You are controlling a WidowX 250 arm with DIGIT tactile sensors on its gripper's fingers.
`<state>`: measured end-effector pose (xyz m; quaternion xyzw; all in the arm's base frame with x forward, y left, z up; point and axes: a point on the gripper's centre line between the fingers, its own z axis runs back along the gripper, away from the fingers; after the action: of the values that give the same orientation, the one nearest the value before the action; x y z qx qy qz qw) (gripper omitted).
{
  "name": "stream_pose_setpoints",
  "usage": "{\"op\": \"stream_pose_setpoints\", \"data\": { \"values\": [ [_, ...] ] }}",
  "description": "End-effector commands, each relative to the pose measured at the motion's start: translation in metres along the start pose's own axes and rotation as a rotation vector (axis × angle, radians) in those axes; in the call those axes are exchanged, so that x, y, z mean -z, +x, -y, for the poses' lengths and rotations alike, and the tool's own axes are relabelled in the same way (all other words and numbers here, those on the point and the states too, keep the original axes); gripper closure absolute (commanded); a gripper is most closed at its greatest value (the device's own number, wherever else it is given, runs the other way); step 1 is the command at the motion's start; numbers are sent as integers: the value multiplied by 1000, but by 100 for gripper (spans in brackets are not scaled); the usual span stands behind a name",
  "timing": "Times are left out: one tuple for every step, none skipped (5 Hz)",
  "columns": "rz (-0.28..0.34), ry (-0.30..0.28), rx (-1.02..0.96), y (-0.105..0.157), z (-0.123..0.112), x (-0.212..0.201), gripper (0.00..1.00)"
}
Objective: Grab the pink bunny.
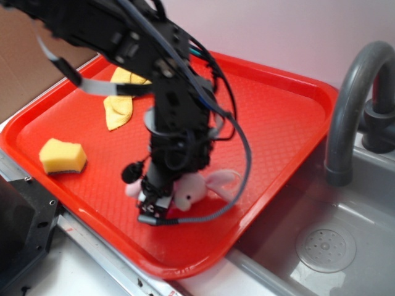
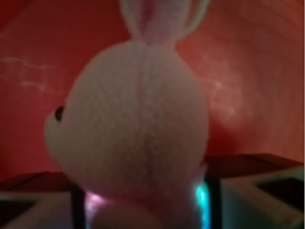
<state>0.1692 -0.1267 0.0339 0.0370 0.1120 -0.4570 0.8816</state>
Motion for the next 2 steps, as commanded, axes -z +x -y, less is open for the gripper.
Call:
{"op": "stream_pose_setpoints", "data": {
  "values": [
    [202, -92, -475, -58, -28, -84, 100],
    [301, -122, -717, -100, -22, -122, 100]
  ]
}}
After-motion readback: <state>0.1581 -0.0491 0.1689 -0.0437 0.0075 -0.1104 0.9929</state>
